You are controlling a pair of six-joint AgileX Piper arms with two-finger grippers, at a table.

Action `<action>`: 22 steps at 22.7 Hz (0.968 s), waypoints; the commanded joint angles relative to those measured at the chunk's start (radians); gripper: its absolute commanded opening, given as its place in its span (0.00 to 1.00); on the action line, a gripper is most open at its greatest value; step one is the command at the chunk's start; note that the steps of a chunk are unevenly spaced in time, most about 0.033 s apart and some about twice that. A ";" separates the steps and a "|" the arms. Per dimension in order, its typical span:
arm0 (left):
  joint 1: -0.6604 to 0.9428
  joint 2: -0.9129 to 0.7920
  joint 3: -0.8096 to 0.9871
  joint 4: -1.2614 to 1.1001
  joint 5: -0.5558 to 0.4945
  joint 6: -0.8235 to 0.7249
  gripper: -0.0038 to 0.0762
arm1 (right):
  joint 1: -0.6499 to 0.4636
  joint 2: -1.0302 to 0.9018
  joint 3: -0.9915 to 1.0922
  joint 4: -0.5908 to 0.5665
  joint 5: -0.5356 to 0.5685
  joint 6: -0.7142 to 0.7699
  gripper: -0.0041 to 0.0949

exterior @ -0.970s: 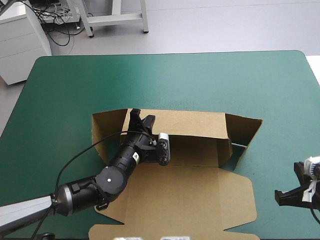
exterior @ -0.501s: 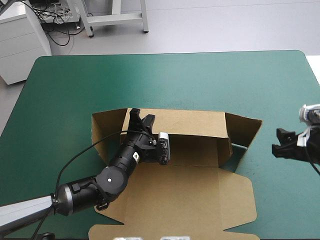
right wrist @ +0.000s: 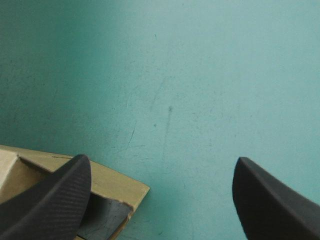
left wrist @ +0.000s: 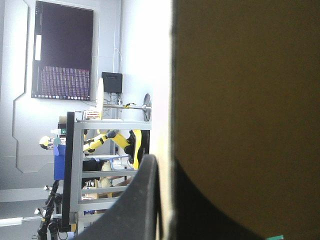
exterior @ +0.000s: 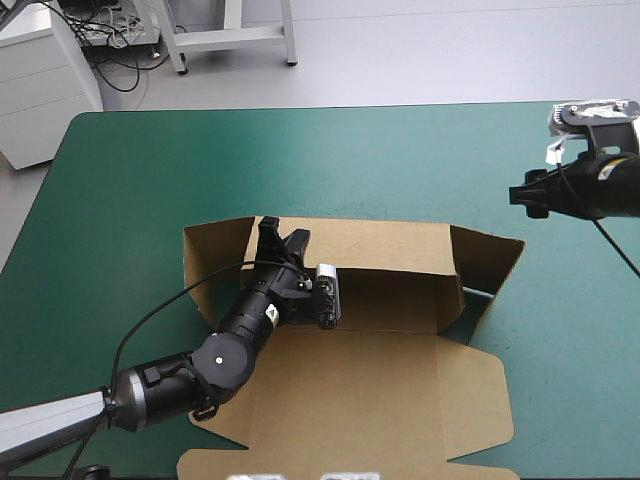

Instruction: Fold the box

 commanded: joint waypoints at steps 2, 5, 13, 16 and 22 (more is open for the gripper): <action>-0.007 -0.024 -0.027 0.046 0.044 -0.025 0.01 | -0.004 0.122 -0.113 0.007 0.007 0.007 0.77; -0.007 -0.024 -0.027 0.053 0.049 -0.025 0.01 | -0.004 0.212 -0.151 0.042 0.011 0.007 0.77; -0.007 -0.024 -0.027 0.053 0.090 -0.025 0.01 | -0.004 0.336 -0.126 0.118 0.072 -0.026 0.77; -0.007 -0.024 -0.027 0.053 0.087 -0.025 0.01 | -0.004 0.332 -0.103 0.133 0.072 -0.031 0.77; -0.007 -0.024 -0.027 0.053 0.085 -0.035 0.01 | -0.004 0.257 -0.008 0.156 0.072 -0.102 0.77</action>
